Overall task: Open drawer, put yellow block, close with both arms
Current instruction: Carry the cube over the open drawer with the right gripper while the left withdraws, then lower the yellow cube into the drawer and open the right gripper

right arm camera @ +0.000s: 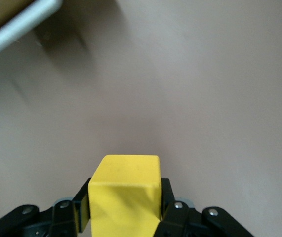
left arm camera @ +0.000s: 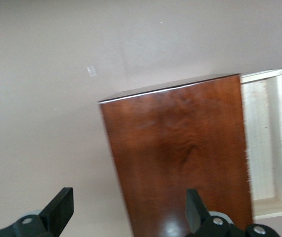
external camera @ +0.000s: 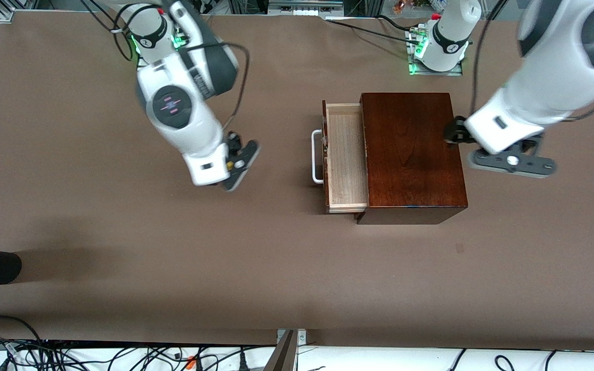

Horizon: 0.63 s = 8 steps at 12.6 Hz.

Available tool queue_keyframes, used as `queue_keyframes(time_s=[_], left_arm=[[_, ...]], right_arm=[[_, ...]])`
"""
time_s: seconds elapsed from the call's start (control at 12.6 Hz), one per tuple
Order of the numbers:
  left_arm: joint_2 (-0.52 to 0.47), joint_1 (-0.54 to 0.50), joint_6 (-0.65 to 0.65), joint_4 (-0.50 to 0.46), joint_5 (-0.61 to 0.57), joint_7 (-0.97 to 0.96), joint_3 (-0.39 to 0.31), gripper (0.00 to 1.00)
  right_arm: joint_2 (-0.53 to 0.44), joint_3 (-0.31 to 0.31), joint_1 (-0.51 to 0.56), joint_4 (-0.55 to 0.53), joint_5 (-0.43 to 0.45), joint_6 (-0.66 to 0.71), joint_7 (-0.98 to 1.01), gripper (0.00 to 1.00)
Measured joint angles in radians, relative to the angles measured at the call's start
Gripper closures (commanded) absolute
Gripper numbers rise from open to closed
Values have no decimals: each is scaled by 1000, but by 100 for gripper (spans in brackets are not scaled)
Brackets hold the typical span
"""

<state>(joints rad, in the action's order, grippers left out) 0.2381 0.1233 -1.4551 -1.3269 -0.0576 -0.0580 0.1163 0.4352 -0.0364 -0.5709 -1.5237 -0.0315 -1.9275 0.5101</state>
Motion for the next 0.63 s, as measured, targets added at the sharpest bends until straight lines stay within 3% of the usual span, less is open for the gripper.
queue_keyframes(time_s=[0.24, 0.4, 0.63], left_arm=[[-149, -85, -105, -219, 28, 83, -34, 0], [-225, -90, -181, -343, 29, 82, -52, 0], [-261, -88, -294, -426, 75, 81, -103, 0]], right_arm=[[80, 0, -133, 102, 28, -12, -3, 83], [150, 2, -232, 200, 53, -21, -25, 83], [235, 6, -332, 351, 71, -14, -52, 82]])
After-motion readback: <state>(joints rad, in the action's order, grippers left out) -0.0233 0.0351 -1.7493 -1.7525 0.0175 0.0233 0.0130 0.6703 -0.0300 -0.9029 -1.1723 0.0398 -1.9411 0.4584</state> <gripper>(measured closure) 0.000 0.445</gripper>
